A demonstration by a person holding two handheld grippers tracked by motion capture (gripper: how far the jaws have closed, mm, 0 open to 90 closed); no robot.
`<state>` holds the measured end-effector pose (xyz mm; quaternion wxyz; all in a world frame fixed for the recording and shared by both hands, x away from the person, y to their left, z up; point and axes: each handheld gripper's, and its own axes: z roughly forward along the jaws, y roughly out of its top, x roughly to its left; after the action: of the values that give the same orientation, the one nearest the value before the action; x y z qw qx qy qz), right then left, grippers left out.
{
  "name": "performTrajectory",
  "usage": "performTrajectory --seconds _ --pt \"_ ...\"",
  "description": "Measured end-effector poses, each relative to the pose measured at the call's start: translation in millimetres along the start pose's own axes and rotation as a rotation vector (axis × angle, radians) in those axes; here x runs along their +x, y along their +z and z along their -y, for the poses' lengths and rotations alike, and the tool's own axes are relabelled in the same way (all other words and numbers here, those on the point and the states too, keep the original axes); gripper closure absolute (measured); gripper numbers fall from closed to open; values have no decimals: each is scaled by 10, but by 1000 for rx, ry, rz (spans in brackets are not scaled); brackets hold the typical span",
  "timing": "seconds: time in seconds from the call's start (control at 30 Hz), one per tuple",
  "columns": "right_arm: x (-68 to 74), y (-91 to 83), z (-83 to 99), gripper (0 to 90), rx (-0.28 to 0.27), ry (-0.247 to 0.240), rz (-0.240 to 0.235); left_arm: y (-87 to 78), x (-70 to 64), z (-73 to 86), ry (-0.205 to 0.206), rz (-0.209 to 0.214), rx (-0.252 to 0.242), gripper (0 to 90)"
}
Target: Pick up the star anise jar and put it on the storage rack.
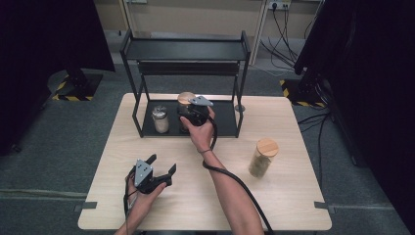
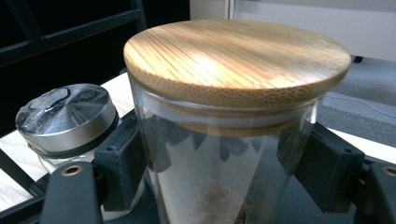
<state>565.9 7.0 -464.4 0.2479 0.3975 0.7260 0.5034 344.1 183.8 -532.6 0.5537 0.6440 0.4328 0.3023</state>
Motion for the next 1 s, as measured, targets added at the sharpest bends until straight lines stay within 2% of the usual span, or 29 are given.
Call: performTrajectory --seconds 0.5,0.63,0.83,1.0 --pt "49 -6 -2 246 23 -65 -11 0 -4 0 4 -1 1 117" --pt "41 -6 -1 236 29 -60 -18 -1 -3 0 2 -1 0 117" --pt "46 -28 -18 117 37 -47 -32 -1 -6 1 5 -2 -1 117" --pt "28 -56 -13 52 49 -43 -44 0 -7 0 7 -2 1 116"
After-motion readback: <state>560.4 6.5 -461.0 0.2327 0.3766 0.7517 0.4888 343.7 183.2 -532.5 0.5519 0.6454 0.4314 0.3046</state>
